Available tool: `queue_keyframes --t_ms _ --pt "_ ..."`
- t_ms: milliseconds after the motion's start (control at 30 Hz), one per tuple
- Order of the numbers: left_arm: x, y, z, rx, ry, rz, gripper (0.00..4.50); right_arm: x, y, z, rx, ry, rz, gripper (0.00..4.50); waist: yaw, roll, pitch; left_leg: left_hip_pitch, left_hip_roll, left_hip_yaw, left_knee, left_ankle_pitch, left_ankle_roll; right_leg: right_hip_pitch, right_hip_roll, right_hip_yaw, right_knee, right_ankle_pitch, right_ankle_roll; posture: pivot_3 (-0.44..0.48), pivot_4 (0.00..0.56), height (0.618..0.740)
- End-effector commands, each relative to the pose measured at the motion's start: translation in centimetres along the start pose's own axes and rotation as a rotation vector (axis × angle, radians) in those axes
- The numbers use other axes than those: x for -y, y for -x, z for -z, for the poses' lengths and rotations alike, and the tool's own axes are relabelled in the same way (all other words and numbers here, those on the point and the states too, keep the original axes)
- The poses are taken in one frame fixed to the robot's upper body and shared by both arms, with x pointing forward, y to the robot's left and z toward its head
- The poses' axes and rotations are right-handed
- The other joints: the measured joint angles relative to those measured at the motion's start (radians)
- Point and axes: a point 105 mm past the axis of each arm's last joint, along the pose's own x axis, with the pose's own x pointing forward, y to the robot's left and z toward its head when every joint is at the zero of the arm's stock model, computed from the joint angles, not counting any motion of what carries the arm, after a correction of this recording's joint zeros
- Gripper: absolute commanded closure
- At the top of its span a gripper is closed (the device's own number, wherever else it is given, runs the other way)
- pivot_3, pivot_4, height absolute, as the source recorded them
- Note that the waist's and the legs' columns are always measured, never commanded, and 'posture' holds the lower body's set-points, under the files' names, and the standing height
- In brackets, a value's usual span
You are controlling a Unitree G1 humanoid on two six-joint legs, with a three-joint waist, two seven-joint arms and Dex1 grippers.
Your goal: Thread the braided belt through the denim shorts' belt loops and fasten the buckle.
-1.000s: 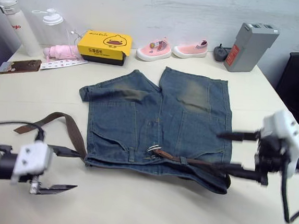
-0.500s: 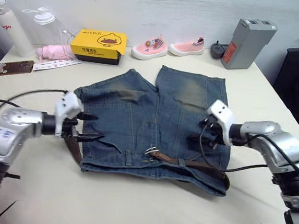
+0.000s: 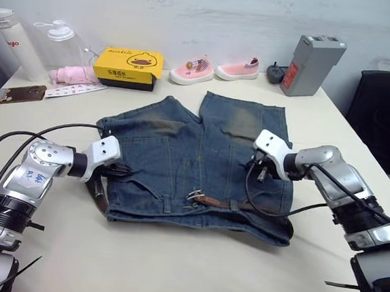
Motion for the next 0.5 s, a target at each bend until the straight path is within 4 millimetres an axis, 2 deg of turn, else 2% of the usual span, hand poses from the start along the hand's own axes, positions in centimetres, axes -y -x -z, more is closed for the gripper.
queue_keyframes --t_ms 33,133,300,500 --pt "-1.4 -2.1 3.2 -0.143 0.024 -0.097 4.49 3.5 -1.1 1.9 -0.087 -0.023 0.208 4.50 0.002 0.001 -0.003 0.001 0.000 0.000 0.000 0.000 0.000 0.000 0.000 0.000 0.000 0.000 0.000 0.000 0.150 0.618" --pt "-3.8 -2.6 3.4 -0.194 -0.041 -0.206 4.49 4.7 -1.5 1.3 -0.075 0.002 0.264 4.50 0.022 0.005 -0.006 0.000 -0.005 -0.003 0.004 0.001 0.001 0.000 0.000 0.002 0.008 0.000 0.000 0.000 0.150 0.618" --pt "-5.8 -3.4 2.6 -0.195 -0.094 -0.269 4.49 6.1 -1.8 0.6 -0.043 -0.007 0.316 4.50 0.022 0.007 -0.005 -0.003 -0.012 -0.014 0.007 0.001 0.001 -0.002 0.000 0.004 0.017 -0.002 0.000 0.000 0.150 0.618" --pt "-5.7 -4.2 2.0 -0.142 -0.059 -0.240 4.49 6.8 -1.9 0.2 -0.025 0.007 0.355 4.50 0.020 0.009 -0.004 -0.003 -0.013 -0.016 0.008 0.001 0.000 -0.002 0.000 0.004 0.018 -0.002 0.000 0.000 0.150 0.618"
